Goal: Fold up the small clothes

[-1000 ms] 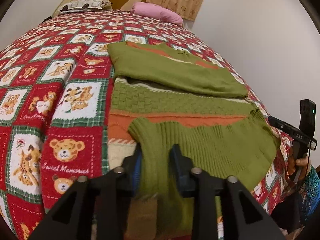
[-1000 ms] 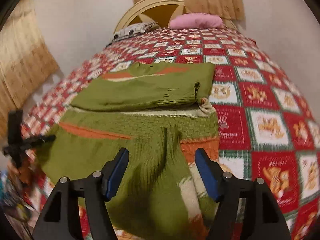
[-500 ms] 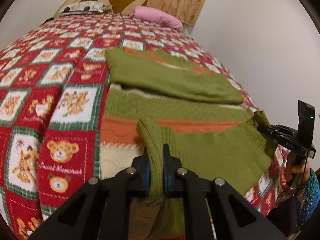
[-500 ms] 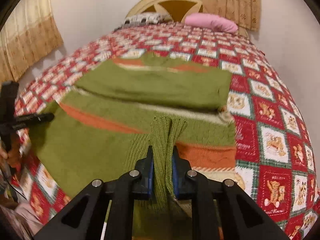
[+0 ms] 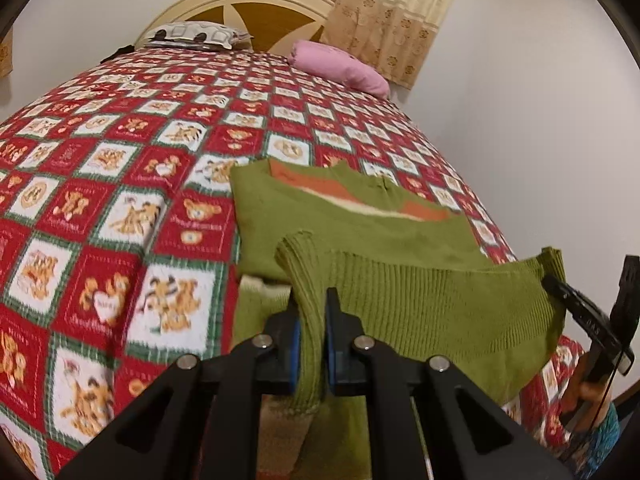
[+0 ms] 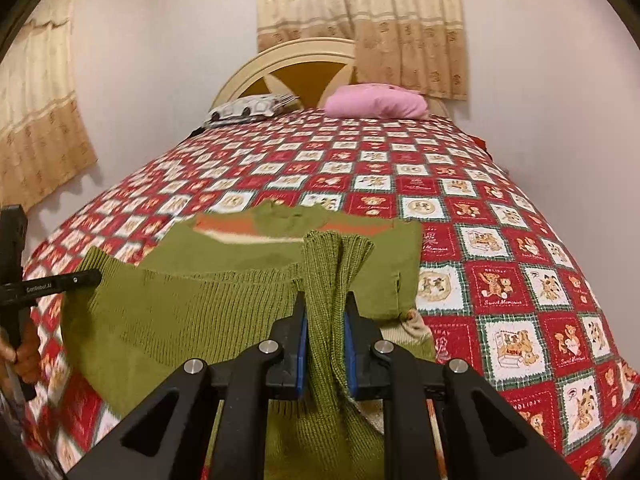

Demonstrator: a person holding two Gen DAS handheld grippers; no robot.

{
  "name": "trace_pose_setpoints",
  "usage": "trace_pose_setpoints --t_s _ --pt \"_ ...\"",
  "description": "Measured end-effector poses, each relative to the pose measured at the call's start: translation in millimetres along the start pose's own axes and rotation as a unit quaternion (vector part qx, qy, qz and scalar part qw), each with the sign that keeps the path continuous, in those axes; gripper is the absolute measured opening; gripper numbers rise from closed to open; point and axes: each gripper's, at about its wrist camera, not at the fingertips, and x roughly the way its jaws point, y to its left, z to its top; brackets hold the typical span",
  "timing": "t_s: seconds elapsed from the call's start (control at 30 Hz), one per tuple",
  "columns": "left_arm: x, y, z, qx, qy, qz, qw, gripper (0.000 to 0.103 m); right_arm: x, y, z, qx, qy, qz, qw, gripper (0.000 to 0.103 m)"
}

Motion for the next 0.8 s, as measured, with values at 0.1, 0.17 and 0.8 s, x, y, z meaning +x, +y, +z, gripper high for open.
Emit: trace_pose_setpoints --t_s 0.1,0.17,0.8 --pt "8.1 -5.4 15.0 0.006 -0.003 0.006 1.0000 0.010 8.2 1.8 10.5 0.004 -0.003 -0.002 1.000 0.015" --pt "13.6 -7.7 27.1 0.008 -0.006 0.008 0.9999 0.010 13.7 4.3 21.4 -0.001 -0.009 -0.006 1.000 0.015" --pt "96.8 -12.6 121.9 0.002 -0.011 0.034 0.9994 0.010 122.7 -24.9 99.4 0.018 0.007 -0.065 0.998 0.015"
